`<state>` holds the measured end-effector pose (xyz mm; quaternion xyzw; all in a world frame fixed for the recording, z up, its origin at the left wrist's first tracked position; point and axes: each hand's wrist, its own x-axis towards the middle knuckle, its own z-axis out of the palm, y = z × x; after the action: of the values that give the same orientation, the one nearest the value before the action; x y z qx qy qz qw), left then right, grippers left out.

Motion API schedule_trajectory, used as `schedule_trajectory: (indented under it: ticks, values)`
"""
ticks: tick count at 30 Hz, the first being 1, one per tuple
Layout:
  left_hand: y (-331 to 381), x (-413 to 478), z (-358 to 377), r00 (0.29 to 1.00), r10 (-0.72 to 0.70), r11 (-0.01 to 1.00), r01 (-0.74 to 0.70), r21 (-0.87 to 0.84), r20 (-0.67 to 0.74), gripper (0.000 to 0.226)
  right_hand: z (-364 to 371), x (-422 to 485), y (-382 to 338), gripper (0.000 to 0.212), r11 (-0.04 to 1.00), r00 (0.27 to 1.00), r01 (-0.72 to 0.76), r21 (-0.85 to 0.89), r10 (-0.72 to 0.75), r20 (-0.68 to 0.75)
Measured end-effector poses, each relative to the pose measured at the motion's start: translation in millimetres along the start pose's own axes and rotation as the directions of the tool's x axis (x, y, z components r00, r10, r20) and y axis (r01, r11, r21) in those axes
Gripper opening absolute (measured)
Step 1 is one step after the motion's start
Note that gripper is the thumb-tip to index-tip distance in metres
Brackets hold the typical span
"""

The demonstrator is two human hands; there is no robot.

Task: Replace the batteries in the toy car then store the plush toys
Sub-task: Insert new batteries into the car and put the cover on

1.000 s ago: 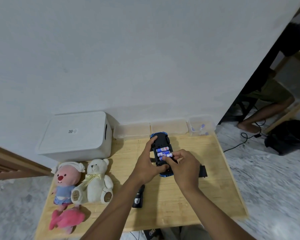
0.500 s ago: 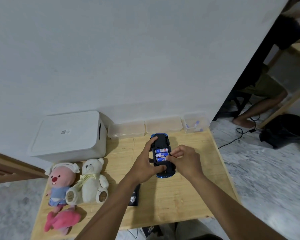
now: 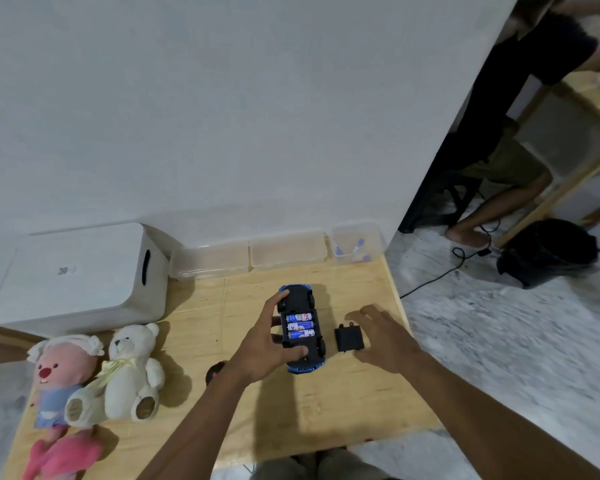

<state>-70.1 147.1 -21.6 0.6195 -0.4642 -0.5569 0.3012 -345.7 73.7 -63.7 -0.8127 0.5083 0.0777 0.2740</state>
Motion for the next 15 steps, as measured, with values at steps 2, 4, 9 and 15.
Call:
schedule_trajectory:
  ticks: [2, 4, 9, 15]
  values:
    - [-5.6, 0.0, 5.1, 1.000, 0.000, 1.000, 0.000, -0.009, -0.011, 0.105, 4.1, 4.7, -0.7, 0.057, 0.997, 0.997, 0.039, -0.069, -0.044, -0.062]
    - [-9.0, -0.8, 10.0, 1.000, -0.014, 1.000, 0.014, -0.025, -0.013, 0.104, 6.7, 8.0, -0.6, 0.050, 0.990, 0.995, 0.066, -0.127, -0.076, -0.069]
    - [-14.4, 0.3, 19.9, 0.999, -0.024, 0.998, 0.021, -0.065, -0.036, 0.105, 15.5, 11.4, -1.2, 0.048, 0.965, 0.980, 0.081, -0.250, -0.123, -0.156]
    - [-12.4, -1.3, 21.6, 0.999, -0.016, 0.998, 0.014, -0.067, -0.038, 0.105, -7.9, 11.4, -10.8, 0.046, 0.930, 0.898, 0.153, 0.335, 0.011, -0.440]
